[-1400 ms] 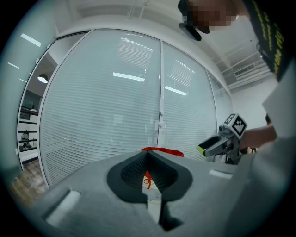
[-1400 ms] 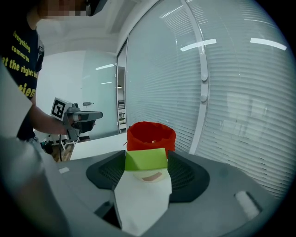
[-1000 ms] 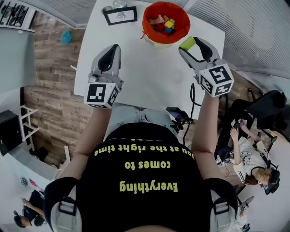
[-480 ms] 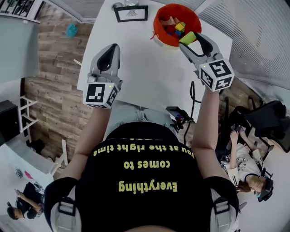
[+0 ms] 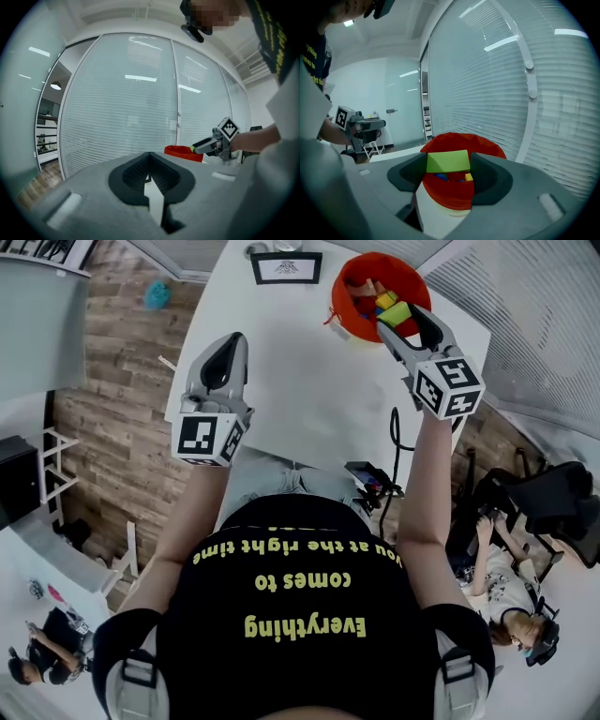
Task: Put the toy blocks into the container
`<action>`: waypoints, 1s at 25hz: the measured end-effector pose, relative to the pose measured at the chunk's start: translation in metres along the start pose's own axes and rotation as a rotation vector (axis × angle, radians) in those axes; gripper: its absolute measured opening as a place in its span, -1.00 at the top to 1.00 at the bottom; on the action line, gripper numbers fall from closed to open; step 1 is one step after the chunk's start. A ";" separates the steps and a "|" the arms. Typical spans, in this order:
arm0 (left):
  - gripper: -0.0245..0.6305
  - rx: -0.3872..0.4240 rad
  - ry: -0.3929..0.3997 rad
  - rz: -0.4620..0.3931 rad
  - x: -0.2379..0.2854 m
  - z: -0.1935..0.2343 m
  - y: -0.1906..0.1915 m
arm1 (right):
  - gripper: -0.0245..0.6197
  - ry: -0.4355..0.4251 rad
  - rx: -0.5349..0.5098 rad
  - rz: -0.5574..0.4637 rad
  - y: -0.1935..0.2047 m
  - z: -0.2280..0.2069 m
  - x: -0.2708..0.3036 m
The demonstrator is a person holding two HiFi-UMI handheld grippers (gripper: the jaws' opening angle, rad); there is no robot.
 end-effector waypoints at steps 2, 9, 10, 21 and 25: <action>0.93 -0.002 0.000 0.003 0.000 0.000 0.000 | 0.00 0.006 0.007 0.003 0.001 0.000 0.002; 0.93 -0.004 0.011 0.009 0.007 -0.001 0.002 | -0.01 0.008 0.028 -0.024 0.002 -0.001 0.004; 0.93 -0.004 0.012 0.010 0.007 -0.001 0.002 | -0.01 0.007 0.028 -0.025 0.002 -0.001 0.005; 0.93 -0.004 0.018 0.012 0.012 -0.004 0.002 | -0.01 0.005 0.026 -0.029 0.002 -0.001 0.006; 0.93 -0.005 0.019 0.011 0.012 -0.005 0.003 | -0.01 0.009 0.025 -0.031 0.002 -0.001 0.006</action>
Point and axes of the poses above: the fingertips, and each gripper's own axes: x forward along the fingers, z to its left, y out of its underside, the point moved 8 cm from there along -x, backward along the fingers, and after that the axes turned 15 degrees about -x, right-handed, at the moved point
